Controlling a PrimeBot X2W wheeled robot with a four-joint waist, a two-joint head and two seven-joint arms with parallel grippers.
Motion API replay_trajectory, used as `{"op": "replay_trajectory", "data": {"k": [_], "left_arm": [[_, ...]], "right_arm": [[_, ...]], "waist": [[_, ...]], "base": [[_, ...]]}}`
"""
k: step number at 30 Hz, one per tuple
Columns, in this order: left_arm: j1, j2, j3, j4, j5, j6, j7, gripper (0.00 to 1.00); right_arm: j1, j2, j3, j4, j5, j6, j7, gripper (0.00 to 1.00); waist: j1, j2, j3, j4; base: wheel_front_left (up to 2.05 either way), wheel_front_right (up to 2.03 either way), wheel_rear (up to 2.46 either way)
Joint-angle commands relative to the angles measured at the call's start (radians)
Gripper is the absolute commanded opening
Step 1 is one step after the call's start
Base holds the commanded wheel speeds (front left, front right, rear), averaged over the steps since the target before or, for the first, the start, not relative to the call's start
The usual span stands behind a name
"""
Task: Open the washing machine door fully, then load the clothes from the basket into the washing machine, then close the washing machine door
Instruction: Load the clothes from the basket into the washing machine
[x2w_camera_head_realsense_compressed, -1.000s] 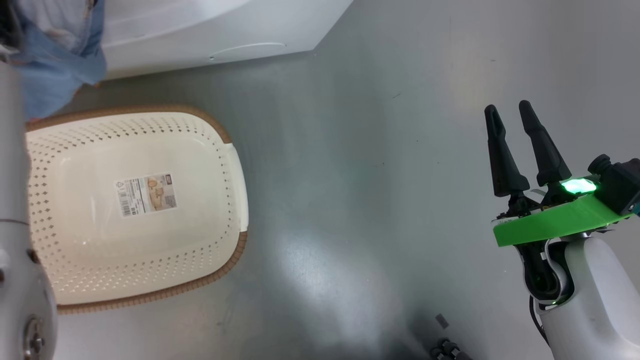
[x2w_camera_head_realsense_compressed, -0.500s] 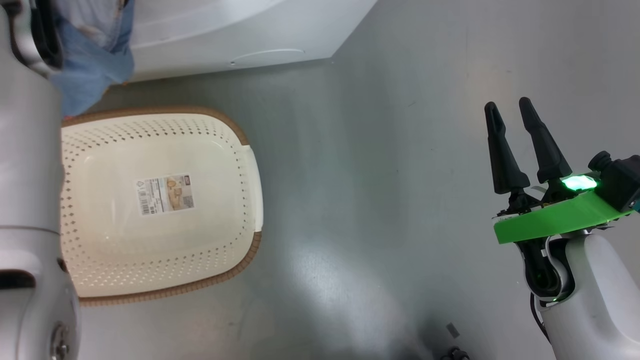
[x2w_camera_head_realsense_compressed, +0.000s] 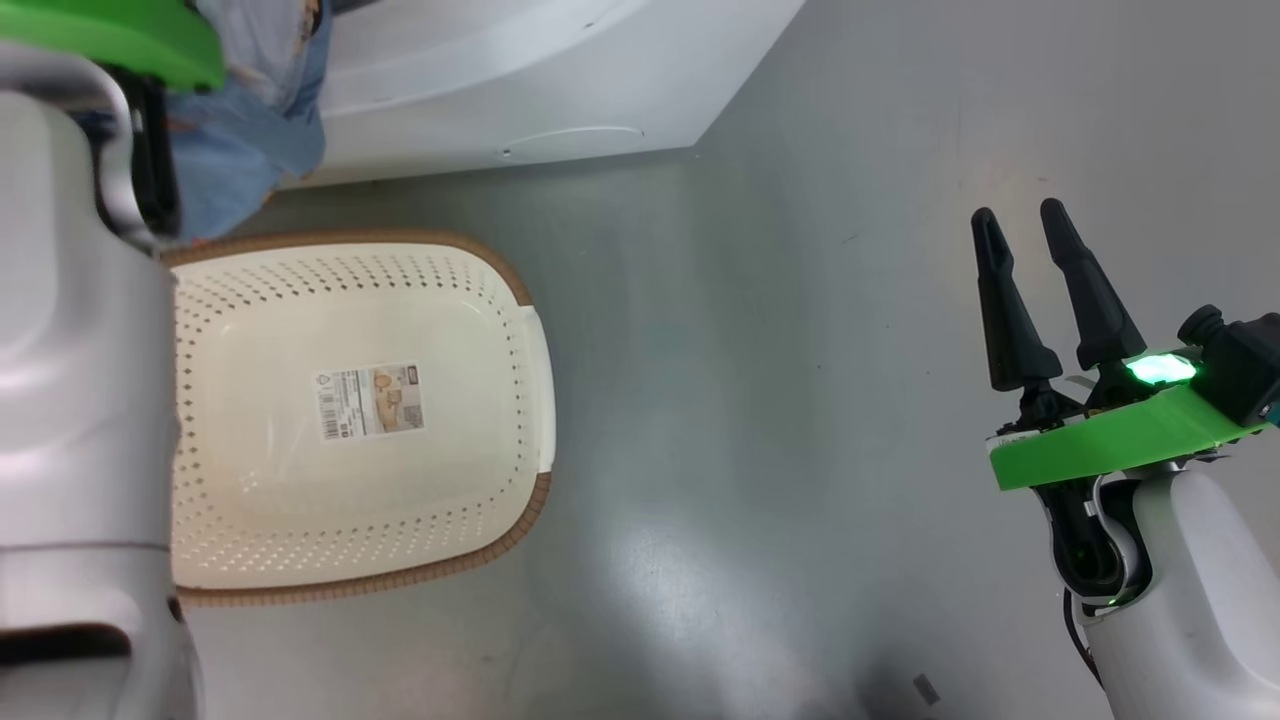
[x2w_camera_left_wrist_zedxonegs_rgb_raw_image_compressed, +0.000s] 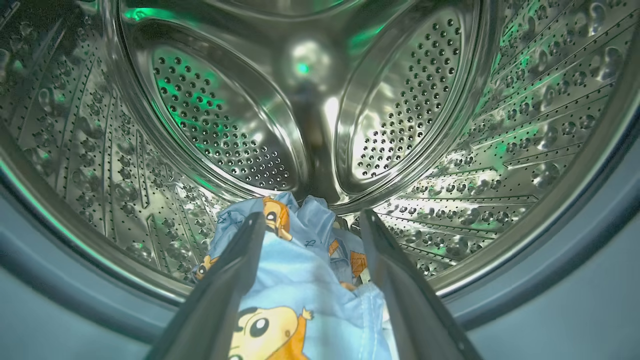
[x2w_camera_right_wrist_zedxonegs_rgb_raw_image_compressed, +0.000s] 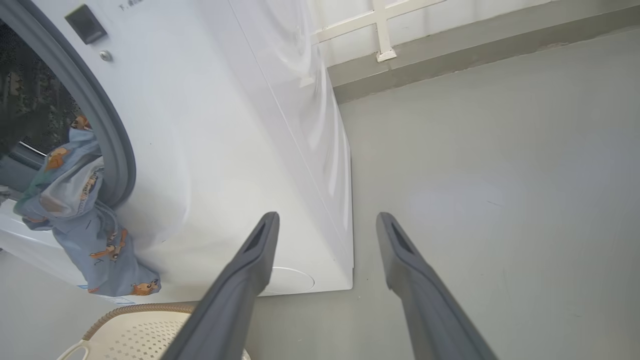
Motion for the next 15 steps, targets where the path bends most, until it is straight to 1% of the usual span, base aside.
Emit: {"op": "replay_trajectory", "data": {"k": [1,4,5,7,15], "left_arm": [[0.046,0.030,0.014,-0.057,0.009,-0.013,-0.005,1.00],[0.111,0.022,0.039,-0.130,-0.010,-0.030,-0.005,1.00],[0.111,0.022,0.039,-0.130,-0.010,-0.030,-0.005,1.00],[0.197,0.012,0.056,-0.207,-0.020,-0.043,-0.005,1.00],[0.454,-0.015,0.059,-0.441,0.001,-0.057,-0.005,1.00]], "right_arm": [[0.046,-0.011,0.017,-0.024,0.009,0.009,-0.005,1.00],[0.053,-0.009,0.016,-0.028,0.006,0.009,-0.005,1.00],[0.053,-0.009,0.016,-0.028,0.006,0.009,-0.005,1.00],[0.060,-0.007,0.018,-0.029,0.004,0.009,-0.005,1.00],[0.073,-0.013,0.013,-0.043,0.005,0.009,-0.005,1.00]], "waist": [[0.0000,0.0000,-0.011,0.007],[0.0000,0.0000,-0.025,0.009],[0.0000,0.0000,-0.025,0.009],[0.0000,0.0000,-0.037,0.011],[0.0000,0.0000,-0.051,0.026]], "base": [[0.00,0.00,0.00],[0.00,0.00,0.00],[0.00,0.00,0.00],[0.00,0.00,0.00],[0.00,0.00,0.00]]}}
